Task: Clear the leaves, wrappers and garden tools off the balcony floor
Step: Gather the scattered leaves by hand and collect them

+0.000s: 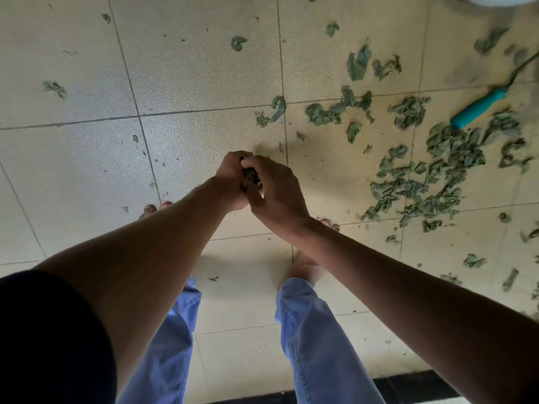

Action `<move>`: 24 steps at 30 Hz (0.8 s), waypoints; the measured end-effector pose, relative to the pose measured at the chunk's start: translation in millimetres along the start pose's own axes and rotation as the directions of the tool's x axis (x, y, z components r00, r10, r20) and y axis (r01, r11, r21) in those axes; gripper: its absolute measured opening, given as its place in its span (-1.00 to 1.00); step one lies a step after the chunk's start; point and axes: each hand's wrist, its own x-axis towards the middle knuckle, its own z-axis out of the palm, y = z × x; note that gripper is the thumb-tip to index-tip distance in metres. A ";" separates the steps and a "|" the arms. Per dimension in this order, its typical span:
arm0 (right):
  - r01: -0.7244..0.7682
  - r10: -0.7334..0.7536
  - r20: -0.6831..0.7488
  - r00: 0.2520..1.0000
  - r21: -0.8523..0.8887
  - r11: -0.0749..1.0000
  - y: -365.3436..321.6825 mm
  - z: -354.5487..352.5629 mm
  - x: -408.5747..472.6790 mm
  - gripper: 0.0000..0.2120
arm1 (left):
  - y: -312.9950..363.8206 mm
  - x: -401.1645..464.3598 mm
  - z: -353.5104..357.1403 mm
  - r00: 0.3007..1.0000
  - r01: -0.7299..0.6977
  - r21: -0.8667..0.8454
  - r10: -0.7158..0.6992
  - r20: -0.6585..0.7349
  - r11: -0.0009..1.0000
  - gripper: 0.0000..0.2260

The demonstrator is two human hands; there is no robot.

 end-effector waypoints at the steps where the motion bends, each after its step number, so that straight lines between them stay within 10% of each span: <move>1: 0.040 -0.040 -0.001 0.999 -0.019 0.999 2.5 -4.1 -0.4 -0.74 | -0.9 3.1 -1.7 1.000 -0.017 -0.007 0.017 0.018 1.000 -0.56; 8: 0.018 -0.068 -0.130 0.989 -0.350 0.937 67.4 -48.3 36.9 -0.72 | -0.3 5.0 5.0 0.993 -0.016 -0.064 0.023 0.117 0.998 -0.74; 13: 0.092 -0.075 0.056 0.996 -0.717 0.691 106.6 -81.7 76.3 -0.44 | -7.4 6.0 10.5 0.983 -0.018 0.039 0.011 0.182 0.999 -0.77; 24: 0.113 0.008 0.180 0.984 -0.655 0.747 126.4 -79.0 77.3 -0.60 | -33.1 8.1 -4.4 0.980 0.027 0.015 -0.029 0.196 1.000 -0.75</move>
